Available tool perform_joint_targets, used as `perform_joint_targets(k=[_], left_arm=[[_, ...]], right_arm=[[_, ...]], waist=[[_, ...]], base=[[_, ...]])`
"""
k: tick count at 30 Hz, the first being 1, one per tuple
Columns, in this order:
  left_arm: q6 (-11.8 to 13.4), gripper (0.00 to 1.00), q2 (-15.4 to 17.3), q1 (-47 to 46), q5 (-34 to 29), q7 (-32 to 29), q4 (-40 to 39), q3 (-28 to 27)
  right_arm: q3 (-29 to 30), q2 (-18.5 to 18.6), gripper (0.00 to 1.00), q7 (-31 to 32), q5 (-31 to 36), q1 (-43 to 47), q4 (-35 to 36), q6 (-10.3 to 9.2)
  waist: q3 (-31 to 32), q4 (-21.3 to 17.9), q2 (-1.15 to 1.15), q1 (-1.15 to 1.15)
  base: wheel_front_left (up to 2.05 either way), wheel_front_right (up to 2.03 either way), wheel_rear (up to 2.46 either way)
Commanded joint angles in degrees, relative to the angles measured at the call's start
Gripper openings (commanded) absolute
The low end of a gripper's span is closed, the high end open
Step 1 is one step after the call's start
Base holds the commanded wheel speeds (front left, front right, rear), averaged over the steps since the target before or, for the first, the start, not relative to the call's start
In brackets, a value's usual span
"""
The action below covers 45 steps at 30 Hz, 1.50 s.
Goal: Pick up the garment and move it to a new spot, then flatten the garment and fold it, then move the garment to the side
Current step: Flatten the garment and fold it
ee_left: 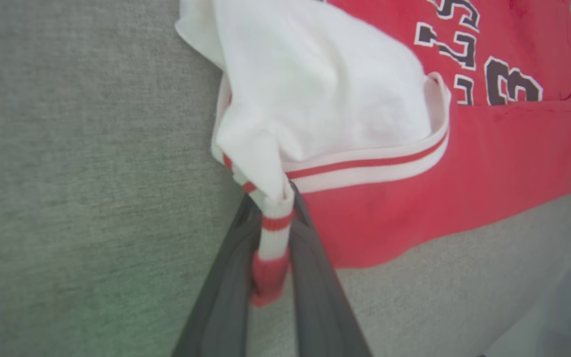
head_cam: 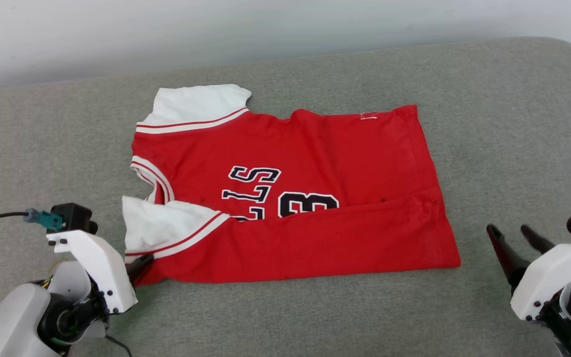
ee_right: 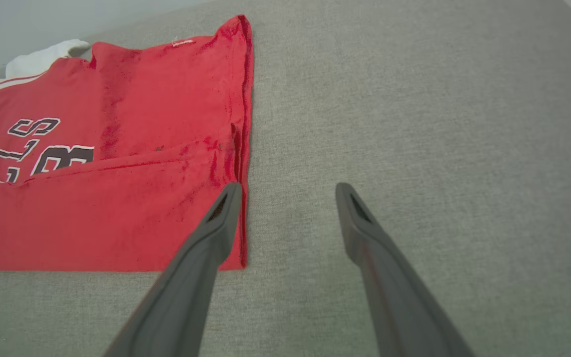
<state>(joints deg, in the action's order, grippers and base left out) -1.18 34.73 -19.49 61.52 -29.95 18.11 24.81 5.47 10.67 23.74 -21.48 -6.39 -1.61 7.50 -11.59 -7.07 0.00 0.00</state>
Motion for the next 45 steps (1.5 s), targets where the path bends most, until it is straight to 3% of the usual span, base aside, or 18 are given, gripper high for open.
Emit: perform_joint_targets(k=[1,7,18,19,20,21,22,32,45], left_arm=[[0.56,0.00,-0.34,-0.34,-0.43,0.79,-1.58,-0.31],[1.87,0.00,0.35,0.10,-1.96,2.82,-7.83,-0.70],[2.77,0.00,-0.53,0.18,-3.86,4.02,-13.04,0.50],[2.80,0.00,-0.63,0.33,-3.84,4.11,-13.01,0.54],[2.84,0.00,-0.83,0.52,-3.68,4.25,-12.97,0.57],[2.82,0.00,-0.84,0.64,-3.56,4.38,-12.92,0.59],[2.78,0.00,-0.86,0.68,-3.53,4.44,-12.88,0.58],[2.40,0.00,-1.22,1.93,-3.62,6.20,-12.53,0.39],[4.97,0.00,-1.64,10.43,-3.02,10.55,-13.32,-0.17]], right_arm=[[-0.10,0.65,1.00,4.15,-1.24,-1.10,-0.87,-0.02],[-1.00,2.28,1.00,17.38,-4.47,-4.10,-3.14,-0.02],[-3.30,0.17,1.00,21.59,-7.36,-8.92,-12.07,-0.02],[-3.68,-0.12,0.70,21.98,-7.94,-8.95,-12.94,-0.02],[-4.02,-0.50,0.25,22.04,-8.37,-9.06,-13.52,-0.01],[-4.50,-0.52,0.02,22.10,-8.62,-9.22,-13.94,-0.01],[-4.84,-0.39,0.00,22.35,-8.98,-9.31,-14.36,-0.01],[-7.27,2.65,0.00,19.62,-10.31,-11.10,-12.42,-0.02],[-11.15,5.39,0.00,18.08,-12.02,-4.18,-7.11,-0.02]], waist=[[0.07,0.82,0.00,0.00],[-1.79,3.44,0.00,0.00],[-4.92,6.37,0.00,0.00],[-5.05,6.45,0.00,0.00],[-5.09,6.50,0.00,0.00],[-5.13,6.48,0.00,0.00],[-5.12,6.44,0.00,0.00],[-2.06,5.89,0.00,0.00],[9.02,7.37,0.00,0.00]], base=[[0.00,0.00,0.00],[0.00,0.00,0.00],[0.00,0.00,0.00],[0.00,0.00,0.00],[0.00,0.00,0.00],[0.00,0.00,0.00],[0.00,0.00,0.00],[0.00,0.00,0.00],[0.00,0.00,0.00]])
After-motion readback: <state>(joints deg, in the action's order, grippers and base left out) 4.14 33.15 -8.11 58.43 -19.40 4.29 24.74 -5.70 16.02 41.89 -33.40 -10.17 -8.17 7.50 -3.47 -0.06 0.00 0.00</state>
